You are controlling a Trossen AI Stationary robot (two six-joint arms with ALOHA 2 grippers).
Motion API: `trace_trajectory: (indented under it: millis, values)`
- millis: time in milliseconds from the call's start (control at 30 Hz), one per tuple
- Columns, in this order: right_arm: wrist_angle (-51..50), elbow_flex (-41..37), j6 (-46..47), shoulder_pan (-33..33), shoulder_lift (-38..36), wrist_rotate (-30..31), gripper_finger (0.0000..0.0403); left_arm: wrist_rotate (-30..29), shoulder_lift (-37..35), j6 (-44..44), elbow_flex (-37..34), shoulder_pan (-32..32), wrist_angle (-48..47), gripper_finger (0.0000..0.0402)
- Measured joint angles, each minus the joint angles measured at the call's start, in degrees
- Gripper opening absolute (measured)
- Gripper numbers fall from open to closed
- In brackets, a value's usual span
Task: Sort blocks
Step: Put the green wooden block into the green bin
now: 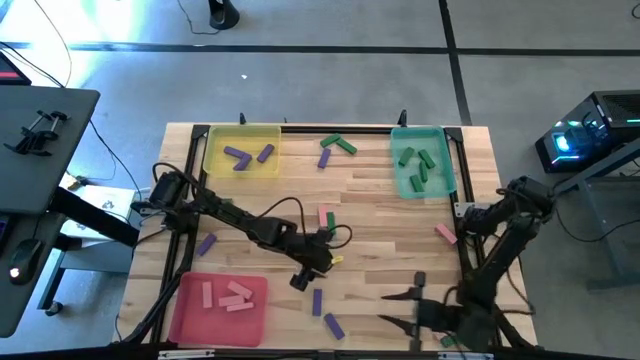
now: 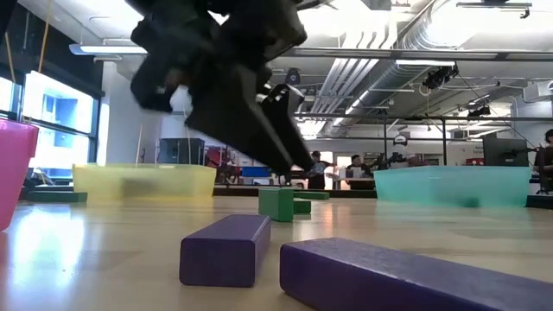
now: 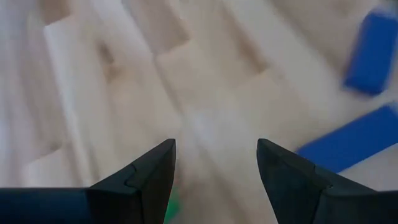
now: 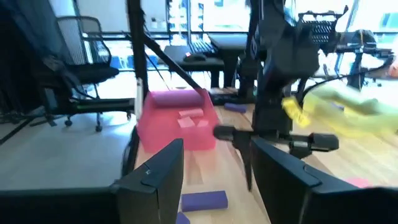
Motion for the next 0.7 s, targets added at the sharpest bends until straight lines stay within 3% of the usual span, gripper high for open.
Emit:
trace_trajectory:
  millis: [167,367,700]
  values:
    - [0.61,0.00,-3.38,6.64,-2.85,8.64,0.0172,-9.60,0.00,5.13,-0.04,0.47,-5.57,0.0211]
    - [0.43,0.00,-3.05,11.23,-3.34,20.13,0.0172,-9.62,0.00,4.85,-0.04,2.87,-8.92,0.0211]
    - [-0.65,0.00,-1.14,9.59,-3.34,20.49,0.0172,-9.41,1.11,13.56,-0.04,5.10,-10.51,0.0211]
